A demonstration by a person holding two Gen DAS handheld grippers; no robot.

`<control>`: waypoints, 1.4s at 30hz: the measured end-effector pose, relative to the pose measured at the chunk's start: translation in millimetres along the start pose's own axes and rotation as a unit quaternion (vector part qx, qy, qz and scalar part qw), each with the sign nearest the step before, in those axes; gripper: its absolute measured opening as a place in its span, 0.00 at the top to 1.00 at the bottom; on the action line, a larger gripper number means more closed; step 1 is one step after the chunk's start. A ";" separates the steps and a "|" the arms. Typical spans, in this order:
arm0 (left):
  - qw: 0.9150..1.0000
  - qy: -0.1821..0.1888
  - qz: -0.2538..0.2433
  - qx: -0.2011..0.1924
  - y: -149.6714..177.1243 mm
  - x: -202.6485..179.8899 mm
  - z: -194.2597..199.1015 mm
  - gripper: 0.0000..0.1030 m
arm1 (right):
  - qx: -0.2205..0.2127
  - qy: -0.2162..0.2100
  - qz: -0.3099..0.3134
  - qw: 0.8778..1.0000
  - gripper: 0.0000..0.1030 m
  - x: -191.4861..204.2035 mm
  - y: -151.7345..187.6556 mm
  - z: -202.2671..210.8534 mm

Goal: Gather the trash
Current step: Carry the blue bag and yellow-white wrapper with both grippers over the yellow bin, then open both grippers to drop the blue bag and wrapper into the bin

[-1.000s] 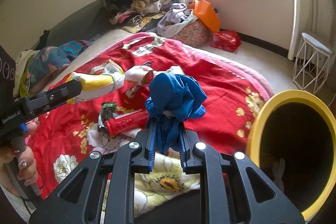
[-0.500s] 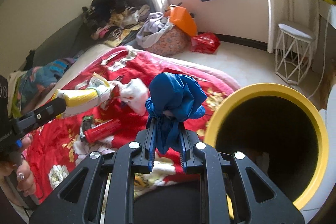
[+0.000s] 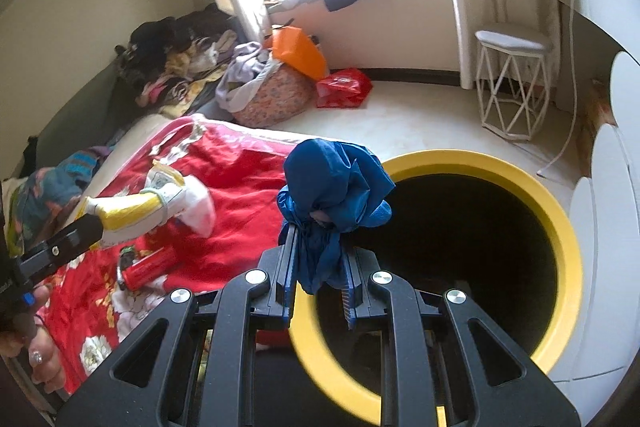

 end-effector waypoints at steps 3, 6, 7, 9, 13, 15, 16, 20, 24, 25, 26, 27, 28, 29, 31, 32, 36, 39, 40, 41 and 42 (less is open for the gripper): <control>1.000 0.005 -0.006 0.004 0.3 -7.7 -6.7 0.65 | -0.005 0.008 -0.011 1.000 0.83 -12.3 0.0 3.0; 1.000 0.012 -0.014 0.011 1.9 -17.4 -14.7 0.65 | -0.007 0.016 -0.021 1.000 0.83 -24.1 -0.2 4.8; 1.000 0.016 -0.018 0.013 2.9 -21.6 -18.4 0.65 | -0.008 0.020 -0.025 0.999 0.83 -29.2 -0.3 5.4; 0.999 0.019 -0.023 0.017 4.4 -27.1 -22.9 0.65 | -0.009 0.026 -0.033 0.999 0.83 -38.0 0.6 6.2; 0.999 0.027 -0.035 0.028 7.0 -40.8 -34.0 0.65 | -0.013 0.033 -0.049 0.998 0.83 -52.9 1.1 9.6; 0.998 0.029 -0.039 0.033 7.9 -48.0 -40.4 0.65 | -0.014 0.038 -0.053 0.998 0.83 -60.2 2.2 10.5; 0.998 0.033 -0.042 0.037 8.8 -52.2 -44.9 0.65 | -0.014 0.040 -0.056 0.998 0.83 -63.9 2.6 10.5; 0.997 0.039 -0.052 0.051 13.0 -62.5 -59.4 0.65 | -0.012 0.046 -0.074 0.996 0.83 -82.5 4.5 10.1; 0.995 0.046 -0.059 0.069 19.8 -73.8 -73.0 0.65 | -0.004 0.045 -0.086 0.995 0.83 -96.0 9.4 9.4; 0.994 0.049 -0.061 0.074 21.6 -77.0 -77.0 0.65 | 0.000 0.043 -0.088 0.995 0.83 -98.1 10.5 8.8; 0.994 0.049 -0.062 0.076 21.2 -77.8 -79.9 0.65 | 0.003 0.041 -0.090 0.995 0.82 -100.3 12.2 8.2; 0.994 0.049 -0.064 0.079 21.8 -80.1 -83.3 0.65 | 0.005 0.042 -0.091 0.995 0.81 -102.2 13.2 8.2; 0.993 0.049 -0.065 0.081 22.5 -81.6 -85.4 0.65 | 0.006 0.042 -0.093 0.995 0.81 -103.4 14.2 8.6; 0.993 0.049 -0.066 0.085 23.8 -83.0 -87.7 0.65 | 0.008 0.039 -0.095 0.995 0.81 -105.3 14.6 7.7; 0.993 0.050 -0.065 0.090 24.7 -85.0 -92.8 0.65 | 0.013 0.036 -0.100 0.994 0.80 -108.7 16.7 7.7; 0.992 0.051 -0.064 0.091 25.0 -85.4 -94.1 0.65 | 0.015 0.034 -0.100 0.994 0.80 -109.9 17.2 8.0; 0.991 0.064 -0.065 0.095 24.7 -87.3 -100.9 0.48 | 0.012 0.027 -0.099 0.995 0.54 -111.9 15.2 12.0; 0.993 0.058 -0.059 0.090 24.4 -84.6 -101.4 0.16 | 0.009 0.024 -0.106 0.994 0.48 -115.5 15.0 14.8; 0.993 0.052 -0.058 0.085 23.5 -82.9 -99.5 0.11 | 0.007 0.027 -0.106 0.994 0.46 -116.0 14.5 16.0; 0.994 0.046 -0.059 0.079 22.7 -81.7 -96.9 0.10 | 0.005 0.030 -0.103 0.994 0.44 -115.4 13.8 17.1; 0.995 0.038 -0.062 0.070 21.8 -79.8 -93.3 0.10 | 0.001 0.032 -0.095 0.995 0.43 -112.5 12.6 18.6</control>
Point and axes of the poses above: each gripper's, at about its wrist camera, not at the fingertips, and z roughly against the way its jaws point, x to its left, y to its underside, the point moved 4 cm from there along -z, roughly the way its jaws point, and after that the axes turned 4 degrees about -y, right-handed, at the moved point
